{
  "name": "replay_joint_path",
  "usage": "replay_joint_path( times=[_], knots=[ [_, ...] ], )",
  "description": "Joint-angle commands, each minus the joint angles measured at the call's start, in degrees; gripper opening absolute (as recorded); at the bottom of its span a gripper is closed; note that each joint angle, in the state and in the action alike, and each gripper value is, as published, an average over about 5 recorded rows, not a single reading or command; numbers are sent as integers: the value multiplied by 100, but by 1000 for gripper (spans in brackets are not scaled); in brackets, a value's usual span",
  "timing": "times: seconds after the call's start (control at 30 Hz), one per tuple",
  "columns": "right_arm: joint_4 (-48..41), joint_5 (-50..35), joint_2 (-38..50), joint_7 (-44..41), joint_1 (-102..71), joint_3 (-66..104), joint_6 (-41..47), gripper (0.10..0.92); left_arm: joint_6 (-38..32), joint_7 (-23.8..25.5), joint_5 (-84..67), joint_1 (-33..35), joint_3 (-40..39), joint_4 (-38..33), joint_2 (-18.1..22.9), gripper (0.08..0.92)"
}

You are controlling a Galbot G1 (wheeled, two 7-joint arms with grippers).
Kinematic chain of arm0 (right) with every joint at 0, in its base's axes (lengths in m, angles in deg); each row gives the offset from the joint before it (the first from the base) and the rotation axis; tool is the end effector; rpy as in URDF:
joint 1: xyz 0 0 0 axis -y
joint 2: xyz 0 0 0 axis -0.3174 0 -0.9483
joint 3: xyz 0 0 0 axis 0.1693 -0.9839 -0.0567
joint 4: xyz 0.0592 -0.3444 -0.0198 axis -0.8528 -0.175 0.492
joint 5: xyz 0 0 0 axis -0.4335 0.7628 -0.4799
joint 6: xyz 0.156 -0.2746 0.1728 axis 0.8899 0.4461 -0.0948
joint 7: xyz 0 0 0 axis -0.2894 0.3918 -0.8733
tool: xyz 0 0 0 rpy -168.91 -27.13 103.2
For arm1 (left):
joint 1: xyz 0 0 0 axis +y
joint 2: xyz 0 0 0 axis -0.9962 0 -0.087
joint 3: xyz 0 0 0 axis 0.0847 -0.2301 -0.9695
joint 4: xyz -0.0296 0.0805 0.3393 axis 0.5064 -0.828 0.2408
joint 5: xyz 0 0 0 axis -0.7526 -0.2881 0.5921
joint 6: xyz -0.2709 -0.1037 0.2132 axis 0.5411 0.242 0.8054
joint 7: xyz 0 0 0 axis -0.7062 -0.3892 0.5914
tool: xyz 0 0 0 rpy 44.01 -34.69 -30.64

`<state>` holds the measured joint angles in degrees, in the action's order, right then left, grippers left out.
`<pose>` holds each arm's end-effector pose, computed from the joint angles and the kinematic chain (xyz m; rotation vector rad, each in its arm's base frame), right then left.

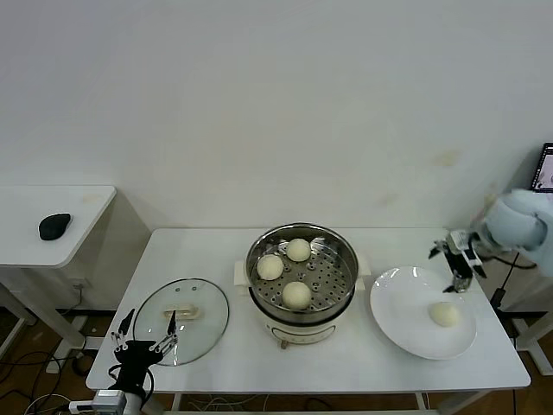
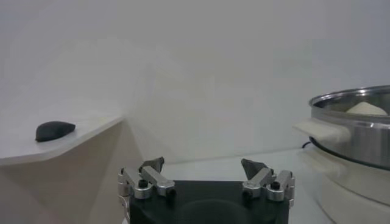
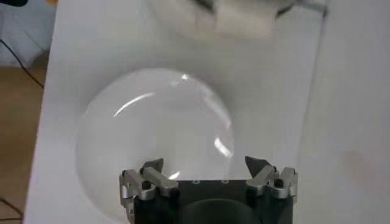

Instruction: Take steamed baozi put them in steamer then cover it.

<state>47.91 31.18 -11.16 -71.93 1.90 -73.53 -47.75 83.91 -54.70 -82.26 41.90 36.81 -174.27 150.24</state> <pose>0.4613 -0.2238 -0.1037 1.1605 -1.3748 1.5017 0.1546 0.0765 -0.3158 0.0733 -3.0087 -0.2439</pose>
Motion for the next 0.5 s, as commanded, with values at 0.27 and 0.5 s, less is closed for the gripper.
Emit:
replay_joint_path(
  times=[0.27, 0.5],
  knots=[
    [-1073, 1116, -238, 140, -2851, 2354, -182, 823, 5, 6, 49, 88, 58, -13, 43, 823],
    [-1548, 1246, -609, 174, -3014, 2528, -297, 823, 5, 7, 54, 96, 80, 17, 61, 823]
  ],
)
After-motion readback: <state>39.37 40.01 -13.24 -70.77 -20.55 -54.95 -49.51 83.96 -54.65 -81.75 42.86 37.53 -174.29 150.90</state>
